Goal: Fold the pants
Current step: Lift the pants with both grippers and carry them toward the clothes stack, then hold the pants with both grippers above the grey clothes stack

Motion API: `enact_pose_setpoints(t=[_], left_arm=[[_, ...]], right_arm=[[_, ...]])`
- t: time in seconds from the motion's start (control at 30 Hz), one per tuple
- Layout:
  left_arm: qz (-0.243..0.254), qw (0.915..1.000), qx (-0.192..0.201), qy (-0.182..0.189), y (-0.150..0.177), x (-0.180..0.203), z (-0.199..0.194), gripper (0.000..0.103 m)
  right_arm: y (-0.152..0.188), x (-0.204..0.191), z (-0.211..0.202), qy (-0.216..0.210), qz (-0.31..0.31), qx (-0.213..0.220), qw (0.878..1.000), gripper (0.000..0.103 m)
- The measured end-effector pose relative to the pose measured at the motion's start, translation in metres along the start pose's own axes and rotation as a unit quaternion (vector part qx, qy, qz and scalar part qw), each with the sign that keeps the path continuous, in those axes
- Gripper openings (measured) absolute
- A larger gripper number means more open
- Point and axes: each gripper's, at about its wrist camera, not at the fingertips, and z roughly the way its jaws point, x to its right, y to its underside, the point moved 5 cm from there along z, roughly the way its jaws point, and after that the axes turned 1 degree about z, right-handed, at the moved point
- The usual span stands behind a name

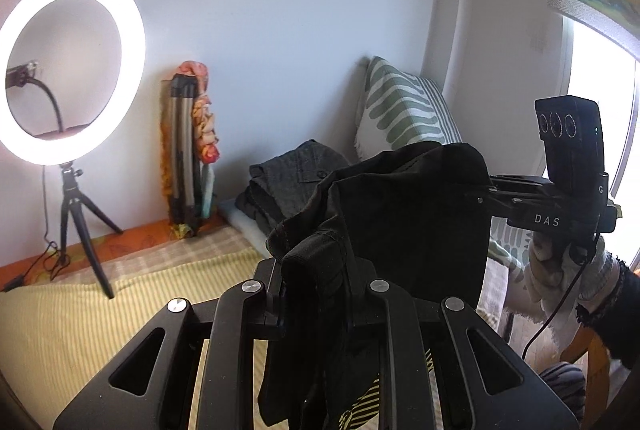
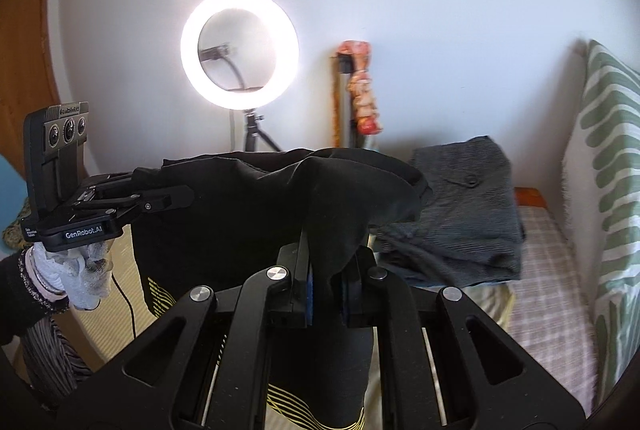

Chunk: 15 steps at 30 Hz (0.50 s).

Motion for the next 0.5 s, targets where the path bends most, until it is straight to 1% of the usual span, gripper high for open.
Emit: enact_pose_setpoints(t=[0.13,0.3,0.4,0.5], left_arm=[[0.006,0.9999,0.005,0.015,-0.026,0.013,0.036,0.018],[0.014,0.9994,0.020,0.025,-0.062,0.022,0.080,0.018],[0.015,0.9994,0.022,0.023,-0.077,0.021,0.110,0.018],[0.003,0.9996,0.019,0.022,-0.084,0.012,0.140,0.018]], right_arm=[[-0.020,0.042,-0.001,0.030,0.000,0.002,1.000,0.010],[-0.051,0.091,0.008,0.064,-0.010,0.002,0.998,0.010],[-0.070,0.121,0.020,0.074,-0.016,-0.003,0.997,0.010],[-0.085,0.144,0.038,0.084,-0.029,-0.011,0.996,0.010]])
